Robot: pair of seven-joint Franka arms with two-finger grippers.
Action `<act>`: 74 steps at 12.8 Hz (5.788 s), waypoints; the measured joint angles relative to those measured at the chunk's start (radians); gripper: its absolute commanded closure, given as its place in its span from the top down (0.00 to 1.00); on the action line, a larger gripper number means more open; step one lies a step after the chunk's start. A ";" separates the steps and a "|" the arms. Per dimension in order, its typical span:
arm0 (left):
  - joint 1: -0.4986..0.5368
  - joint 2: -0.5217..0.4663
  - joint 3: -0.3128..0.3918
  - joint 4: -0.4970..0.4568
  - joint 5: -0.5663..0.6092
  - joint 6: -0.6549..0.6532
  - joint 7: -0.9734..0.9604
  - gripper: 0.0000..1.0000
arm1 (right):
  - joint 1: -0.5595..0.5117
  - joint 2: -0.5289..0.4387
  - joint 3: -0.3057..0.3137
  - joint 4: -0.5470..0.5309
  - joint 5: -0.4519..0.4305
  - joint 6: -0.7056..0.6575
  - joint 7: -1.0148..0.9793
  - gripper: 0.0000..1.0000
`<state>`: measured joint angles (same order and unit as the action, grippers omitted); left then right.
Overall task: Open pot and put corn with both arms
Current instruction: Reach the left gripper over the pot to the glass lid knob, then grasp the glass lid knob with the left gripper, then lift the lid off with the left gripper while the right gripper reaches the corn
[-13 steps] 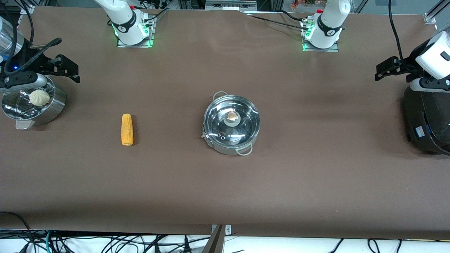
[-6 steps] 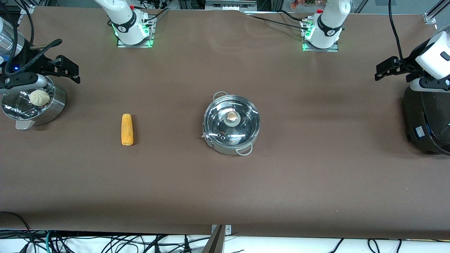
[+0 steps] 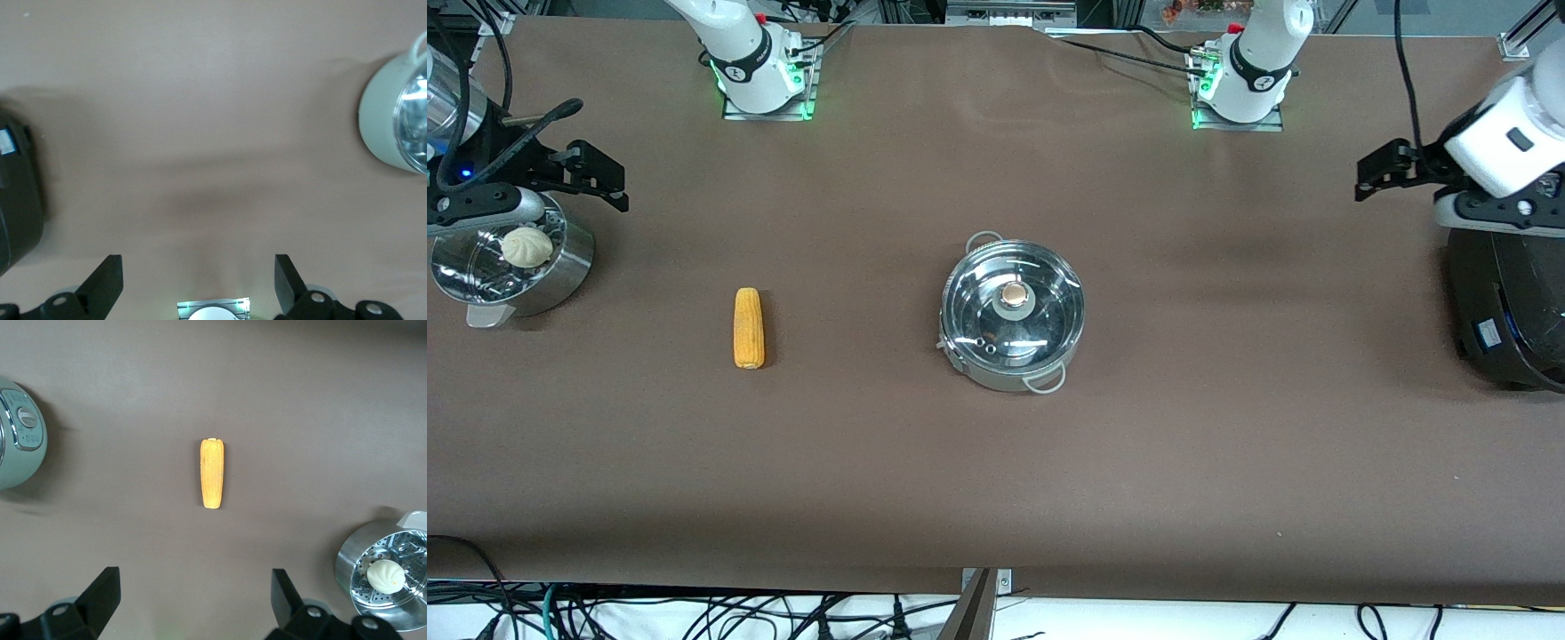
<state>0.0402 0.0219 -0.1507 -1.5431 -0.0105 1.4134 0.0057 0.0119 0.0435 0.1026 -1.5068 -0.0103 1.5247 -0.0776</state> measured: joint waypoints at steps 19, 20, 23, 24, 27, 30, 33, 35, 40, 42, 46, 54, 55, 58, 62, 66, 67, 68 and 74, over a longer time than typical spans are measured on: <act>-0.348 0.426 -0.190 0.017 -0.024 0.656 -0.460 1.00 | -0.006 0.006 -0.003 0.000 -0.001 0.010 0.000 1.00; -0.364 0.444 -0.190 0.018 0.003 0.666 -0.494 1.00 | -0.006 0.006 -0.003 0.000 -0.001 0.010 0.000 1.00; -0.458 0.485 -0.190 0.035 0.132 0.669 -0.700 1.00 | -0.007 0.006 -0.003 0.000 -0.001 0.010 0.000 1.00; -0.489 0.500 -0.190 0.046 0.171 0.669 -0.755 1.00 | -0.008 0.006 -0.004 0.000 -0.001 0.010 0.000 1.00; -0.527 0.561 -0.188 0.089 0.215 0.670 -0.810 1.00 | -0.008 0.006 -0.008 0.000 -0.001 0.017 0.000 1.00; -0.527 0.590 -0.185 0.110 0.253 0.670 -0.810 1.00 | -0.008 0.006 -0.008 0.000 -0.001 0.023 0.000 1.00; -0.528 0.593 -0.185 0.111 0.270 0.670 -0.810 0.96 | -0.008 0.006 -0.008 0.000 -0.001 0.023 0.000 1.00; -0.528 0.594 -0.185 0.111 0.271 0.670 -0.810 0.93 | -0.008 0.006 -0.008 0.000 -0.001 0.024 0.000 1.00; -0.528 0.597 -0.185 0.111 0.272 0.670 -0.810 0.63 | -0.015 0.007 -0.011 0.000 -0.001 0.024 0.001 1.00; -0.528 0.601 -0.185 0.111 0.273 0.670 -0.810 0.48 | -0.015 0.007 -0.011 0.000 -0.001 0.024 0.001 1.00; -0.529 0.605 -0.184 0.111 0.277 0.666 -0.810 0.16 | -0.015 0.007 -0.010 0.000 -0.001 0.024 0.001 1.00; -0.532 0.553 -0.194 0.148 0.277 0.625 -0.811 0.13 | -0.015 0.011 -0.011 0.000 -0.001 0.032 0.001 1.00; -0.533 0.522 -0.195 0.156 0.277 0.594 -0.812 0.13 | -0.015 0.021 -0.011 0.000 -0.001 0.034 0.001 1.00; -0.512 0.429 -0.187 0.160 0.277 0.452 -0.818 0.12 | -0.019 0.093 -0.012 -0.008 -0.001 0.076 0.001 1.00; -0.361 0.386 -0.182 0.160 0.255 0.321 -0.734 0.12 | -0.019 0.181 -0.011 -0.108 -0.002 0.268 0.001 1.00; -0.132 0.368 -0.177 0.152 0.149 0.286 -0.467 0.10 | -0.015 0.268 -0.010 -0.255 -0.002 0.497 0.001 1.00; -0.085 0.367 -0.177 0.142 0.147 0.273 -0.409 0.10 | -0.014 0.296 -0.010 -0.283 -0.002 0.556 0.001 1.00; -0.046 0.367 -0.176 0.129 0.147 0.271 -0.360 0.09 | -0.014 0.324 -0.010 -0.308 -0.002 0.608 0.001 1.00; 0.145 0.361 -0.176 -0.062 0.147 0.484 -0.162 0.08 | -0.014 0.460 -0.009 -0.383 -0.002 0.764 0.001 0.95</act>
<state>0.1855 0.3833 -0.3267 -1.6052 0.1364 1.8969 -0.1560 -0.0018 0.5032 0.0939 -1.8895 -0.0125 2.2892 -0.0765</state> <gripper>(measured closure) 0.498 0.000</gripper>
